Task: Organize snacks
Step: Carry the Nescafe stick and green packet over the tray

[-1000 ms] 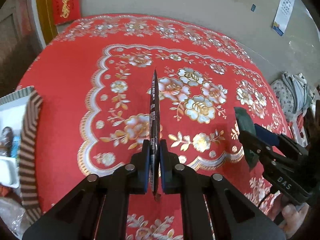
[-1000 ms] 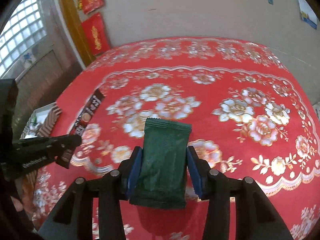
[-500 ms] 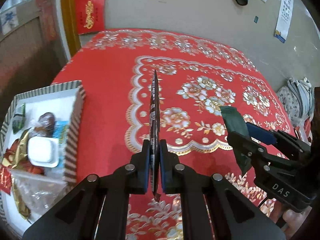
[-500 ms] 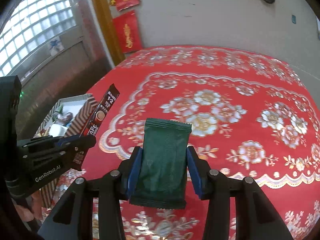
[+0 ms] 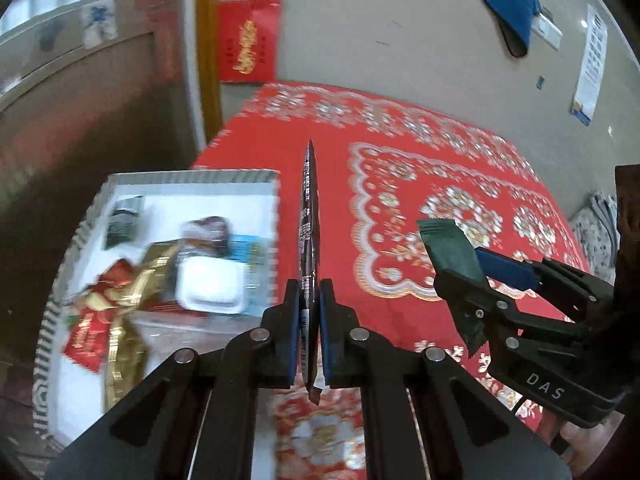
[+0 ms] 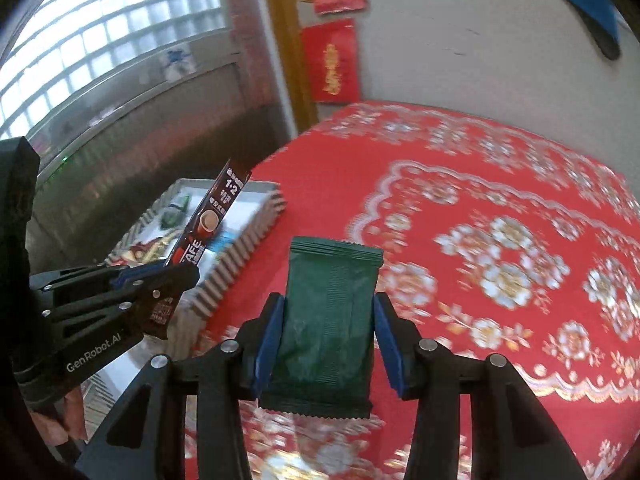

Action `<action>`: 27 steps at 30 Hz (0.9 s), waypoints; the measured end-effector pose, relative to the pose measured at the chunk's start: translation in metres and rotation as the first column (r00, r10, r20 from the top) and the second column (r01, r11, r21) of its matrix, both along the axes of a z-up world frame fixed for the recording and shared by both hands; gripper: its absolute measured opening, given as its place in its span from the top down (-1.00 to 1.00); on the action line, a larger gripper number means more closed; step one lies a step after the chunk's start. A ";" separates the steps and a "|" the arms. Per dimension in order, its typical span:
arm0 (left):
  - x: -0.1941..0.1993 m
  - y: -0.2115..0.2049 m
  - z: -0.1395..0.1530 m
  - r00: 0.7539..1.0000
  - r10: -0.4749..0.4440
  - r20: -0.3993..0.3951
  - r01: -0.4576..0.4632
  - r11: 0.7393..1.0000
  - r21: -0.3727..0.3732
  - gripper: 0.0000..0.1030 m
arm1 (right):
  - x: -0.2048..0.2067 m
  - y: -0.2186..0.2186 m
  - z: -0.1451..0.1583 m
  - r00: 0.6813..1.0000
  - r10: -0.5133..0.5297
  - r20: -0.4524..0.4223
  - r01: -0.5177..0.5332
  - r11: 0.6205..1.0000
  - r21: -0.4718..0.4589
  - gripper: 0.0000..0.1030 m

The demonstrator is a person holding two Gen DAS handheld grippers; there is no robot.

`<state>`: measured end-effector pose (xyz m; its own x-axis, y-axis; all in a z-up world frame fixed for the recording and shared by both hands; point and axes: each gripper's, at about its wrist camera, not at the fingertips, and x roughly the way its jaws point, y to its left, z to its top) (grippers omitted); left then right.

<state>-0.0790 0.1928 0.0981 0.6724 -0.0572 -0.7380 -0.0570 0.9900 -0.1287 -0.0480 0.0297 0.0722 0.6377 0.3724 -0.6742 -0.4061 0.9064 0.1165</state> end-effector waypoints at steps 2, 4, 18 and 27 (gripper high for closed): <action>-0.006 0.015 0.003 1.000 0.027 0.009 -0.027 1.000 0.000 0.87 | -0.001 0.015 0.003 1.000 0.026 0.007 -0.026 1.000 -0.006 0.11; -0.013 0.031 0.004 0.998 0.054 0.013 -0.054 0.999 -0.002 0.87 | -0.002 0.032 0.007 0.998 0.058 0.012 -0.058 0.998 -0.009 0.11; -0.047 0.109 -0.019 0.980 0.201 -0.019 -0.201 0.980 -0.006 0.87 | 0.011 0.138 0.007 0.972 0.235 -0.018 -0.236 0.972 -0.024 0.11; -0.047 0.122 -0.036 0.975 0.218 -0.041 -0.219 0.976 -0.008 0.87 | 0.027 0.181 -0.012 0.960 0.269 -0.072 -0.274 0.960 -0.063 0.11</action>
